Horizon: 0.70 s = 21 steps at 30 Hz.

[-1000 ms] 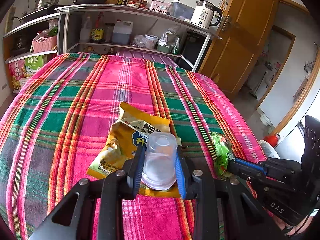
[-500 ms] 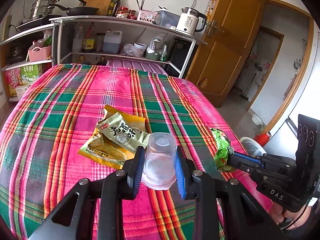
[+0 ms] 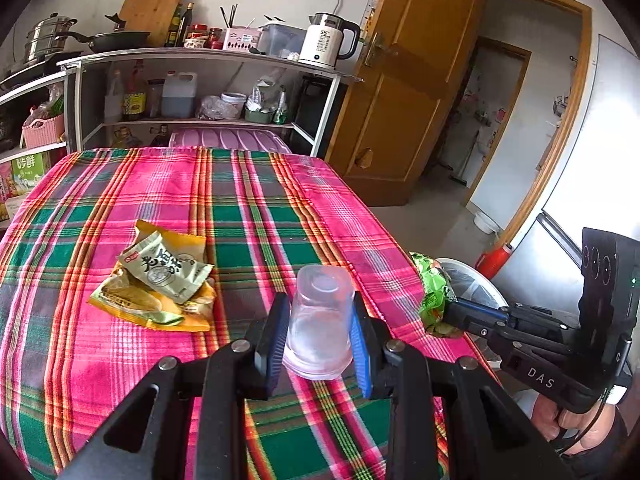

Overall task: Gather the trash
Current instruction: 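Carry the clear cup and green bag over the white bin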

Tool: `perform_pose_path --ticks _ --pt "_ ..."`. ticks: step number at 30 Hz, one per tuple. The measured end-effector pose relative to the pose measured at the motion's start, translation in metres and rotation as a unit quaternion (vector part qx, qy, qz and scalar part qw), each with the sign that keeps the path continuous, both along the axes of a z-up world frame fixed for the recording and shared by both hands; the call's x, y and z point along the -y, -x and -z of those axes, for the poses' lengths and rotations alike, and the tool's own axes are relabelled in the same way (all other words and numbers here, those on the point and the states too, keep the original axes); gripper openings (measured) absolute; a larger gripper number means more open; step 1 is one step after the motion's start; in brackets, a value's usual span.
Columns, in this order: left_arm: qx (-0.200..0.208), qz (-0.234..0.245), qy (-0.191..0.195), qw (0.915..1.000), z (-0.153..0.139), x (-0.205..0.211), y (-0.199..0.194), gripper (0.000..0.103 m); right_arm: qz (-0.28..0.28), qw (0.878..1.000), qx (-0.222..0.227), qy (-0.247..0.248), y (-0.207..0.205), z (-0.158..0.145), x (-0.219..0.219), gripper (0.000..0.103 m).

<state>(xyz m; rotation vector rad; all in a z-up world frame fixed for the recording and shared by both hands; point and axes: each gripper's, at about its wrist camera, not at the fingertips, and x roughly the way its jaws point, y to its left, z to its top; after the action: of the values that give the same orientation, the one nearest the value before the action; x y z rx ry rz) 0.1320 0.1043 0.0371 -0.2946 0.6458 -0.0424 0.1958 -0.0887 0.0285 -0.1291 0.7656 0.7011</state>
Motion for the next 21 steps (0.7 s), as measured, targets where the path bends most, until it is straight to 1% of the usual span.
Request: perform_pose_path --ticks 10,21 --pt "0.0 0.046 0.003 0.9989 -0.005 0.041 -0.015 0.031 0.04 0.999 0.001 -0.006 0.002 -0.002 0.042 0.004" --pt "0.002 0.097 0.001 0.9953 -0.007 0.088 -0.034 0.031 0.086 0.996 0.003 -0.009 0.0 -0.003 0.087 0.004"
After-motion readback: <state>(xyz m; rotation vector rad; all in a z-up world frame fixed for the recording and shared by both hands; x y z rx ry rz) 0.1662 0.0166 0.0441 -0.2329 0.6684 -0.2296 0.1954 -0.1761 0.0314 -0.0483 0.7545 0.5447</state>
